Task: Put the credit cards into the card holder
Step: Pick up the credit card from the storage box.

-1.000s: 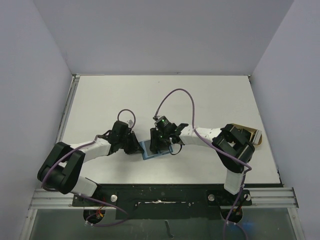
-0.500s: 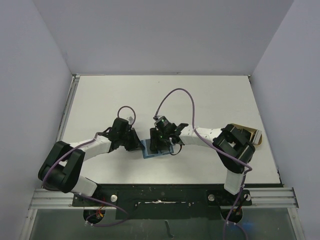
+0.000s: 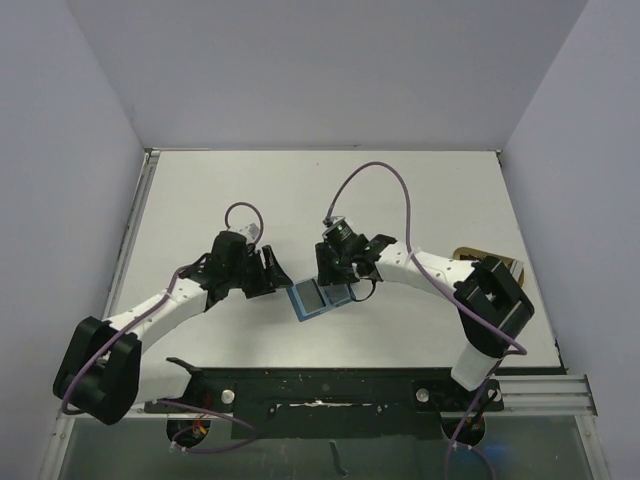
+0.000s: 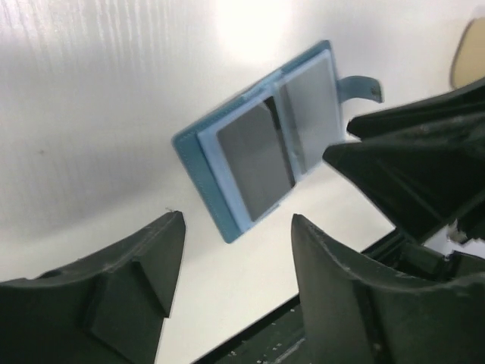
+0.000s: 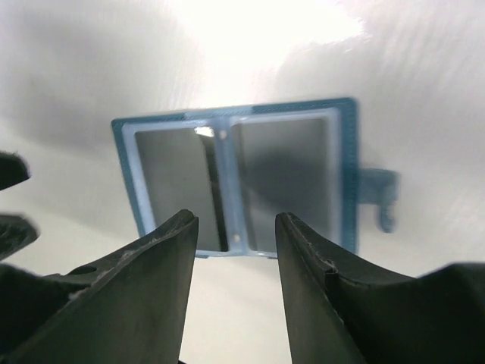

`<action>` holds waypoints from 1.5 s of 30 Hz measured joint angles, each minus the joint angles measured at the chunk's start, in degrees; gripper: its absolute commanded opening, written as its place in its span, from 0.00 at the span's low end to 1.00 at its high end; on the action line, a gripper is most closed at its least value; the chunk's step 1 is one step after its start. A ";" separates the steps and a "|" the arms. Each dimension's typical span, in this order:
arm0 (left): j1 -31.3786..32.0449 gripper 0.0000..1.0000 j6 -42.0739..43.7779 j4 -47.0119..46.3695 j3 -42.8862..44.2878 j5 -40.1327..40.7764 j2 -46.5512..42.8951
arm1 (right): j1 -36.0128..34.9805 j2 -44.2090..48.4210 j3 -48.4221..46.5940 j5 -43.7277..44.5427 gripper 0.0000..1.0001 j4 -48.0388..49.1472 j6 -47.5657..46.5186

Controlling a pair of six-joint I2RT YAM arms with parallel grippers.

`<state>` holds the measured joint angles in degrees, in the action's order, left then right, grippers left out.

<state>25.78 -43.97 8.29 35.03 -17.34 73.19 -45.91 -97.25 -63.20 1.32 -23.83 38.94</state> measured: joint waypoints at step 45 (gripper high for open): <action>-0.37 0.67 11.52 15.21 6.34 -2.38 -16.13 | 56.37 1.14 -4.96 35.41 0.55 -22.69 -13.81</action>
<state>25.41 -32.45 23.51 41.36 -19.73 57.06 10.46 -96.12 -68.16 36.73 -46.52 25.12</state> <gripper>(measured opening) 0.673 0.545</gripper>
